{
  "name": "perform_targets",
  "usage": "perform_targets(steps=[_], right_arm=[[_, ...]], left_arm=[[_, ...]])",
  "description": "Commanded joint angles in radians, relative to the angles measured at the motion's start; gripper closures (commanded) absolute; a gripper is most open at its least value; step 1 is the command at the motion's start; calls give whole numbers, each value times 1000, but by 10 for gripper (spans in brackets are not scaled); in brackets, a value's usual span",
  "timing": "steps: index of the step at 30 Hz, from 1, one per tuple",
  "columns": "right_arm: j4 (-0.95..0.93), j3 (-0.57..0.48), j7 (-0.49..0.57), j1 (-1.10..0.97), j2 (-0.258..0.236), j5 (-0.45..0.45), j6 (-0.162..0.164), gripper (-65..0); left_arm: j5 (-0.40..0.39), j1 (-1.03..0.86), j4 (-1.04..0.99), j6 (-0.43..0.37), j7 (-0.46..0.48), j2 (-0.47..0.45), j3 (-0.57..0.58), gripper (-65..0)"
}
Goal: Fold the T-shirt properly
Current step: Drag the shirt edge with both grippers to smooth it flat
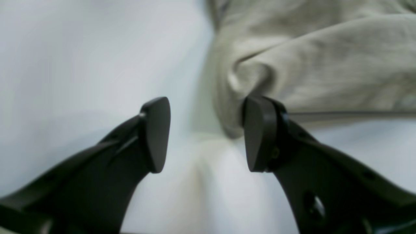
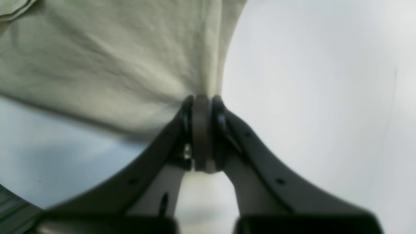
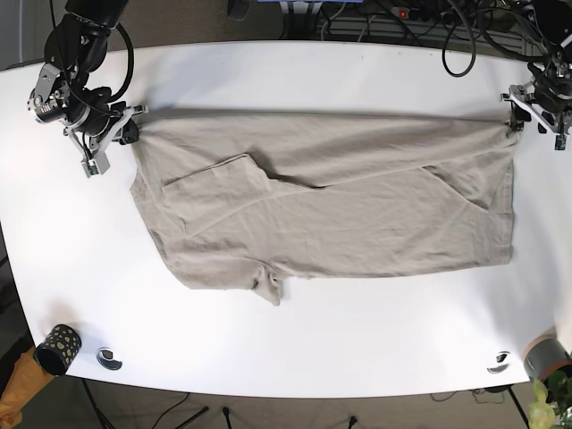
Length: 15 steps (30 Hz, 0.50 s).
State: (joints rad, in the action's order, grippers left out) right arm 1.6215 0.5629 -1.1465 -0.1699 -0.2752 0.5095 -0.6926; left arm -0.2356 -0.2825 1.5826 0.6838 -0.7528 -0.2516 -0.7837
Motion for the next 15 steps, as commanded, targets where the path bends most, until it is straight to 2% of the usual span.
perform_targets(steps=[1, 2, 7, 8, 10, 15], right_arm=[[56, 7, 13, -1, -16, 16, -6, -13], [69, 7, 13, -3, -14, 13, -6, -38], [98, 13, 13, -24, -14, 13, -6, -279], [98, 13, 13, -24, -14, 11, -6, -306], [98, 10, 13, -24, -14, 8, -6, -311], [95, 4, 13, -23, 0, 8, -6, -266]], left_arm=[[-15, 7, 15, 14, 17, -19, -18, -338], [-15, 7, 17, 14, 17, -19, -19, -338], [-15, 12, 9, 14, 20, -19, -18, -338], [-15, 16, 9, 14, 22, -19, -13, -338], [-8, 44, 6, 14, 22, -19, 17, -339], [-8, 76, -47, 14, 23, -24, 56, -339]])
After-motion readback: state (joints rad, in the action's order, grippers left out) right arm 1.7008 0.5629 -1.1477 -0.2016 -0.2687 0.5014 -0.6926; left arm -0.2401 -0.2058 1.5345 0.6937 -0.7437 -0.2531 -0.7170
